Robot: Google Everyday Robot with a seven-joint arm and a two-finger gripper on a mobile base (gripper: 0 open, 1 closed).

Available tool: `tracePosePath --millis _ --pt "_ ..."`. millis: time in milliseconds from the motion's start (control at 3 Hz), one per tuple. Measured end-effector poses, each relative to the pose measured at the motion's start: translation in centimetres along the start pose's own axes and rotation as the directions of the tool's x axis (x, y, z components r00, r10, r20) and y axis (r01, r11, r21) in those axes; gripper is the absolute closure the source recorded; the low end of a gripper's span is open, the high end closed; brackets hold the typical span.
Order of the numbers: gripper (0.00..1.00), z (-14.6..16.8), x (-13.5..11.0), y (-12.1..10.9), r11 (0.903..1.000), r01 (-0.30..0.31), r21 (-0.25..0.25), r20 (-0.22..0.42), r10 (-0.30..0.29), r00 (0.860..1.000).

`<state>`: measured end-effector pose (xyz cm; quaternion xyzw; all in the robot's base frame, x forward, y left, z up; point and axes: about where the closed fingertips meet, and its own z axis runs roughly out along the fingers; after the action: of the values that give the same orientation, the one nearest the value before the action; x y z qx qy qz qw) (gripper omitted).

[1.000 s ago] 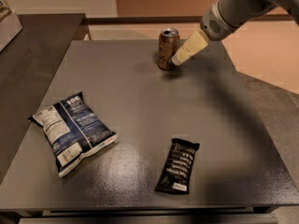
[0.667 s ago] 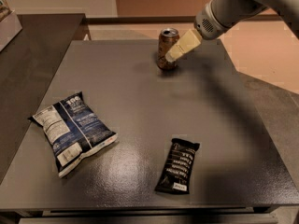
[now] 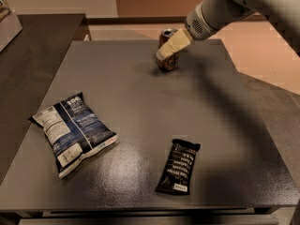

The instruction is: Move orange can near blue chip bag

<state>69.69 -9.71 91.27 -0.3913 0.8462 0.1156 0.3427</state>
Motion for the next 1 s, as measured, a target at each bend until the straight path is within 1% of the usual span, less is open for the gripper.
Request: tracePosePath --millis 333,667,1000 --pt "0.0 0.91 -0.55 0.37 0.9999 -0.005 0.012 0.018 0.005 1.0" --pt "0.18 1.5 -0.75 0.56 0.9998 -0.01 0.015 0.021 0.009 1.0" --pt "0.41 1.47 -1.02 0.56 0.9998 -0.015 0.015 0.028 0.015 0.999"
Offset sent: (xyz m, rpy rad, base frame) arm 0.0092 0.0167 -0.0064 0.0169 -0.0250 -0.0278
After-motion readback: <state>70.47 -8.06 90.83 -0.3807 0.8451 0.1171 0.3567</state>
